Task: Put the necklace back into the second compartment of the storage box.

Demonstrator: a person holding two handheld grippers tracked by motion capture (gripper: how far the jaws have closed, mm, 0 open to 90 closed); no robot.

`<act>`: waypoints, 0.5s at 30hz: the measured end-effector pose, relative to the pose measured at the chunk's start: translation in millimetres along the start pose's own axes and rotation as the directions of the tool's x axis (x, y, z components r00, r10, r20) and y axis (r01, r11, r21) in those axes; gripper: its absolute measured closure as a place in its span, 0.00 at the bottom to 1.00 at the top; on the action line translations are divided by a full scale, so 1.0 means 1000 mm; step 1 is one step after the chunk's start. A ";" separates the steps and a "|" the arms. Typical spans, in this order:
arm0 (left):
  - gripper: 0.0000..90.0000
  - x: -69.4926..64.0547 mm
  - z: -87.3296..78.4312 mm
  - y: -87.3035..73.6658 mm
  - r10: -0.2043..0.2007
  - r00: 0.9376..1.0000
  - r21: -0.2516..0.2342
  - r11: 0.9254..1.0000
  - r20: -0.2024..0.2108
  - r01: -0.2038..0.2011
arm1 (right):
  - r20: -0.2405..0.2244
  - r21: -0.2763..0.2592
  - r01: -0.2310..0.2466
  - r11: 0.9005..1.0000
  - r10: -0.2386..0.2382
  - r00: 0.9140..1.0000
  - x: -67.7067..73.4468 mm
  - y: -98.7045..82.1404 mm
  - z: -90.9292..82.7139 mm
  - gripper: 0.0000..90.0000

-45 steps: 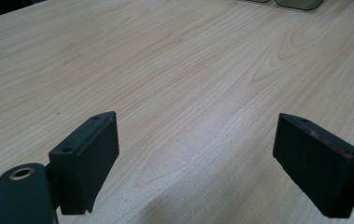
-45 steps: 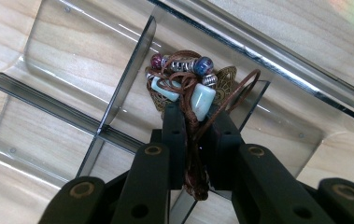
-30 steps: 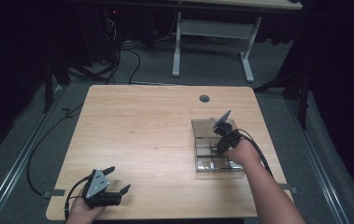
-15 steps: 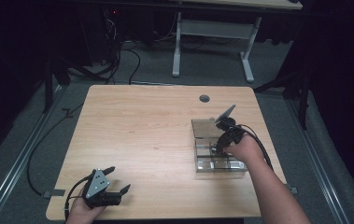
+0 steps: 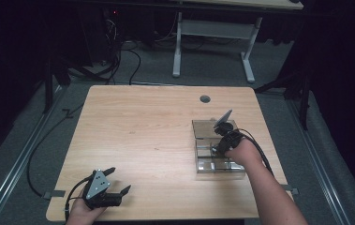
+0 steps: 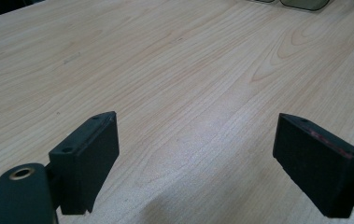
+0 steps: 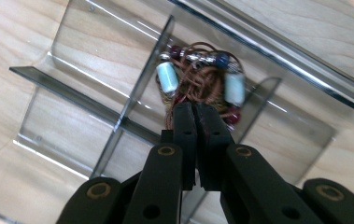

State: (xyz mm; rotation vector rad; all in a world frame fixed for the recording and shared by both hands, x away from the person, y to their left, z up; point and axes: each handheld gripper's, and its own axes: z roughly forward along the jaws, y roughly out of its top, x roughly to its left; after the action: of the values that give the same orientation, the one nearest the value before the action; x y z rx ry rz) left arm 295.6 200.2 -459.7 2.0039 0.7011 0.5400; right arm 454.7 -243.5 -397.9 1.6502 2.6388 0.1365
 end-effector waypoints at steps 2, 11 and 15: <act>0.17 0.000 0.000 0.000 0.000 1.000 0.000 1.000 0.000 0.000 | -0.002 0.007 -0.014 1.000 0.014 1.000 0.001 0.000 0.001 0.98; 0.17 0.000 0.000 0.000 0.002 1.000 0.000 1.000 -0.001 -0.002 | 0.004 -0.019 -0.010 1.000 0.010 1.000 0.002 0.000 -0.012 0.96; 0.17 0.000 0.000 0.000 0.001 1.000 0.001 1.000 -0.001 -0.001 | 0.003 -0.024 -0.013 1.000 0.013 1.000 0.004 -0.004 -0.020 0.96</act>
State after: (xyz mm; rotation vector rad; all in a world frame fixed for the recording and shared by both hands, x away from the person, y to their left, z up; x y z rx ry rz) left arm 295.5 200.1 -459.6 2.0054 0.7012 0.5414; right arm 448.0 -242.7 -378.2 1.6588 2.6139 0.1649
